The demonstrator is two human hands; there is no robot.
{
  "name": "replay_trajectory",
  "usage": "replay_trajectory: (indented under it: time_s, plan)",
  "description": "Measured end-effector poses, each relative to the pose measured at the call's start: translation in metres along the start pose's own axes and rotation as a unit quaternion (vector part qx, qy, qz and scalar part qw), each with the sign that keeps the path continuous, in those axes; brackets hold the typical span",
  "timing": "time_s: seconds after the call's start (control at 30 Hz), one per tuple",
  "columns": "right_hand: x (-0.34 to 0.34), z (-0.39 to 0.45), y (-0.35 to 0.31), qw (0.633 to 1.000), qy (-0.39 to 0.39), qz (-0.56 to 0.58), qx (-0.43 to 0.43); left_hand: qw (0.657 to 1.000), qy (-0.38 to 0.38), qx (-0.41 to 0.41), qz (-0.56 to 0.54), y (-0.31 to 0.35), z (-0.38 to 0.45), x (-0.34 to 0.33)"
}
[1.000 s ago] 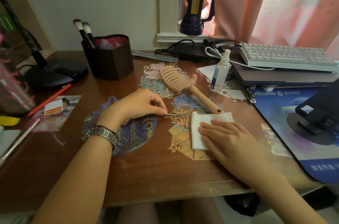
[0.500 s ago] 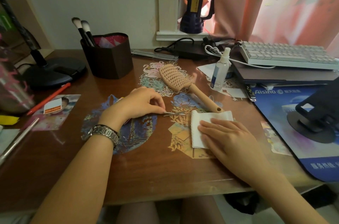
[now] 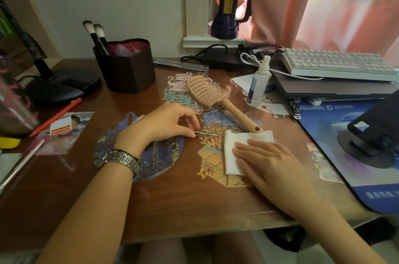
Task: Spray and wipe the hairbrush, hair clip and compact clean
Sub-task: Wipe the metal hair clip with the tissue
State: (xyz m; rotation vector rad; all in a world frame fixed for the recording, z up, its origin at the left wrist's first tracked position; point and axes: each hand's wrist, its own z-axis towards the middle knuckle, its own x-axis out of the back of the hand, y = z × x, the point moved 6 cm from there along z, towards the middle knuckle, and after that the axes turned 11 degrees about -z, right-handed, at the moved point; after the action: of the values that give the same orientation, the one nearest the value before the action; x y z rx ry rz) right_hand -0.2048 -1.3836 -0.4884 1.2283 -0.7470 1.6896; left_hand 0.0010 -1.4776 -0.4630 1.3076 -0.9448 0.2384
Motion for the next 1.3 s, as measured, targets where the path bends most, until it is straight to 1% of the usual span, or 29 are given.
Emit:
replay_trajectory:
  time_s: [0.23,0.33,0.53,0.7,0.77,0.93,1.0,1.1,1.2,1.3]
  plan:
    - [0.0,0.0,0.0,1.0,0.005,0.005,-0.005,0.999,0.028,-0.007,0.021,-0.001,0.004,0.002]
    - [0.001,0.001,-0.001,1.0,-0.001,0.006,-0.007,0.999,0.039,-0.002,0.004,-0.002,0.002,0.005]
    - [0.0,0.001,0.0,1.0,-0.02,0.002,-0.011,0.999,0.027,0.004,0.021,-0.004,0.002,0.003]
    - [0.005,0.01,-0.002,1.0,0.0,0.012,-0.009,1.0,0.006,-0.013,0.027,0.002,0.0,0.001]
    - [0.005,0.013,-0.001,0.999,0.007,0.033,-0.019,1.0,0.002,-0.013,0.028,0.004,0.0,-0.001]
    - [0.011,0.025,-0.008,0.993,0.053,0.091,-0.044,1.0,-0.007,-0.02,0.02,0.004,0.001,-0.002]
    - [0.009,0.032,-0.018,0.996,0.032,0.079,-0.022,0.999,-0.005,-0.024,0.021,0.003,0.001,-0.003]
    - [0.0,0.034,-0.027,0.999,-0.032,0.036,0.011,0.999,0.005,-0.029,0.014,0.004,0.001,-0.001]
    - [-0.003,0.033,-0.028,0.999,-0.044,0.027,0.013,0.999,0.008,-0.038,0.01,0.004,0.002,-0.001]
    - [-0.002,0.035,-0.032,0.999,-0.037,0.024,0.011,0.999,0.008,-0.049,0.009,0.005,0.002,-0.002]
